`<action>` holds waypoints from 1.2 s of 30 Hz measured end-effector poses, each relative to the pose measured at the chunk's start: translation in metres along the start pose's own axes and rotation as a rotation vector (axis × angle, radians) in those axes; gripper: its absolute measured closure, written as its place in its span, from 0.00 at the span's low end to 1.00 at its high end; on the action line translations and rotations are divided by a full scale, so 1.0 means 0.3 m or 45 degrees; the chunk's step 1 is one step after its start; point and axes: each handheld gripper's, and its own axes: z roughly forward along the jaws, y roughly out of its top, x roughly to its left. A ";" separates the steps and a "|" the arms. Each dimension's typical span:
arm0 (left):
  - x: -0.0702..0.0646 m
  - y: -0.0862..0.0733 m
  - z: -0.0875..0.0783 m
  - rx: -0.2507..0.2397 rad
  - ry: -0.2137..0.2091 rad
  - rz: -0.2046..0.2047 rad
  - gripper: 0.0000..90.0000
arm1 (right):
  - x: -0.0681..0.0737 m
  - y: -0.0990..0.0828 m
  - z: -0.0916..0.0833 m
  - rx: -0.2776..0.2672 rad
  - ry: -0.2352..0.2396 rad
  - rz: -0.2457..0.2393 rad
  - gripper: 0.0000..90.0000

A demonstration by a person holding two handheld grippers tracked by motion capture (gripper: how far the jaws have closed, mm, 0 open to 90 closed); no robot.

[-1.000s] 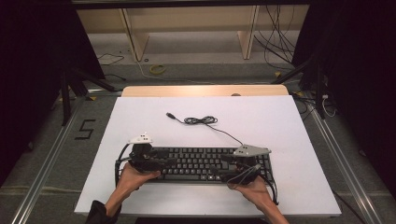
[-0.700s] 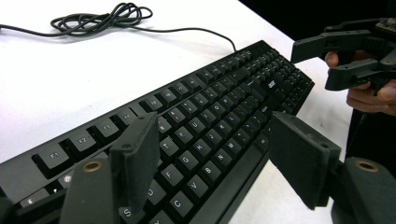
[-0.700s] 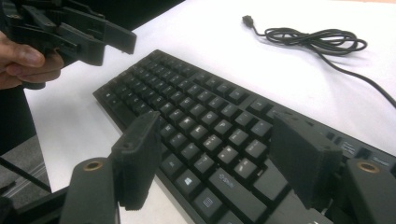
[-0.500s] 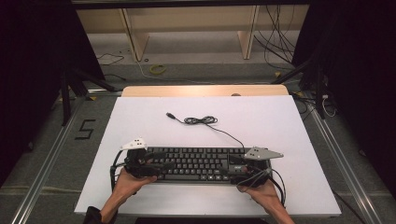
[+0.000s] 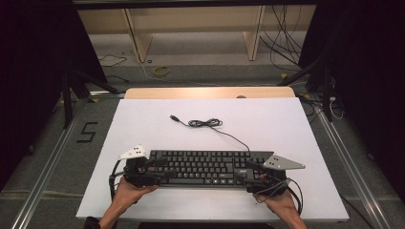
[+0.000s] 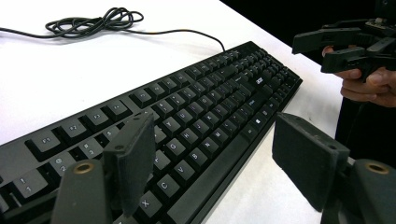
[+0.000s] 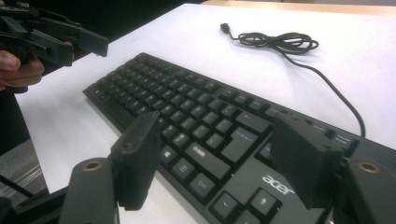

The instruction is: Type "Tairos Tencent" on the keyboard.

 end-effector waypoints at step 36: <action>-0.005 -0.046 -0.016 0.009 0.006 0.015 0.29 | -0.021 -0.052 -0.053 -0.017 -0.032 0.044 0.35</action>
